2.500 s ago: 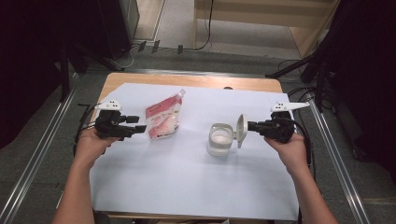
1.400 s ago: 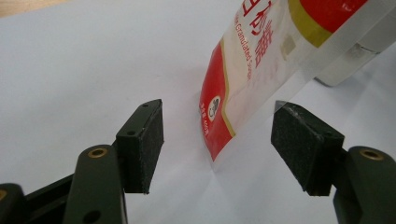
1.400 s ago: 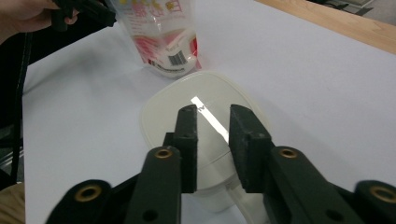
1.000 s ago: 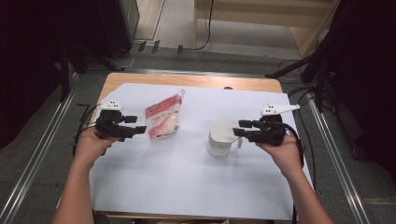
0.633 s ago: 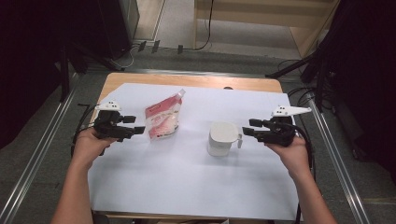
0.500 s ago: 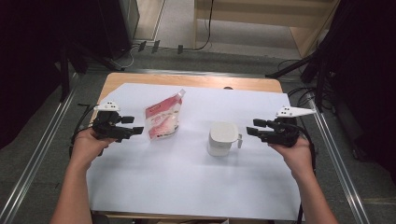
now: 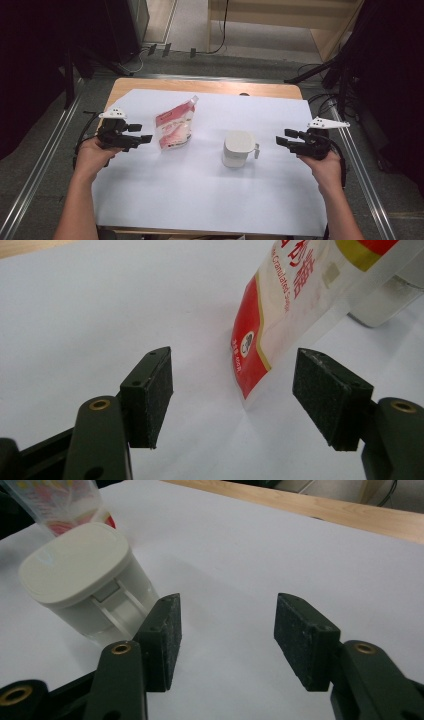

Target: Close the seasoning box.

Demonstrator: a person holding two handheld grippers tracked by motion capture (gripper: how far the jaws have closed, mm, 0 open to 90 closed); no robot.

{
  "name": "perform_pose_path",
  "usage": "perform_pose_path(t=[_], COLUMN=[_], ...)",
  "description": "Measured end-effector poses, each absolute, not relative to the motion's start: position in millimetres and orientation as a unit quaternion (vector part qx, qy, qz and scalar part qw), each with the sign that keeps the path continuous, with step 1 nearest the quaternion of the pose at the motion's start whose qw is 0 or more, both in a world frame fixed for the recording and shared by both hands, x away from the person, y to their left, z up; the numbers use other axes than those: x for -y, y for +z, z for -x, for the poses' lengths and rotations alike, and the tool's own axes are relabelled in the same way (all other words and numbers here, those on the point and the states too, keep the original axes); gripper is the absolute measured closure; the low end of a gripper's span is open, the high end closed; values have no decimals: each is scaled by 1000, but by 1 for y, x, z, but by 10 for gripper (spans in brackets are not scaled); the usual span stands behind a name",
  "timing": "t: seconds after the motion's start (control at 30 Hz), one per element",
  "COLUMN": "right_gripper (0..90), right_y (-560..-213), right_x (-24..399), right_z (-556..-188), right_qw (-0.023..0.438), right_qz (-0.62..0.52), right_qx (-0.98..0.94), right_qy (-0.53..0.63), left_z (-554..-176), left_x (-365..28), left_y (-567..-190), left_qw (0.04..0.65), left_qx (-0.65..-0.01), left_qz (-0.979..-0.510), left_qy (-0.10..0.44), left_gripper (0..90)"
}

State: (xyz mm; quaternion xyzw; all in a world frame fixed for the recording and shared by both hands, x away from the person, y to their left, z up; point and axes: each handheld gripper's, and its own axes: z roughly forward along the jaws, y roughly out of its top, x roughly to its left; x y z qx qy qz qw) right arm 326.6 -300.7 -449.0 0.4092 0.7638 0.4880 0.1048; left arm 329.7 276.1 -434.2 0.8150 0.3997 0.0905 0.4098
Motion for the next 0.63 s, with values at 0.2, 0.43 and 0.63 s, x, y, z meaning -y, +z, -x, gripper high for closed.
perform_pose_path(t=[0.2, 0.43, 0.63], right_gripper=[437, 434, 435], right_y=[-456, -464, -463], right_x=[302, 299, 299], right_z=[-330, -336, -335], right_qw=[105, 100, 102], right_qz=[-428, -431, -431], right_qx=[-760, -765, -764], right_qy=[478, 468, 469], left_z=[-332, -334, -334], left_x=[-274, -271, -273], left_y=[-437, -439, -439], left_qw=[405, 399, 400], left_qx=[-399, -397, -398], left_qz=[-819, -822, -822], left_qy=[84, 81, 78], left_gripper=[334, 334, 333])
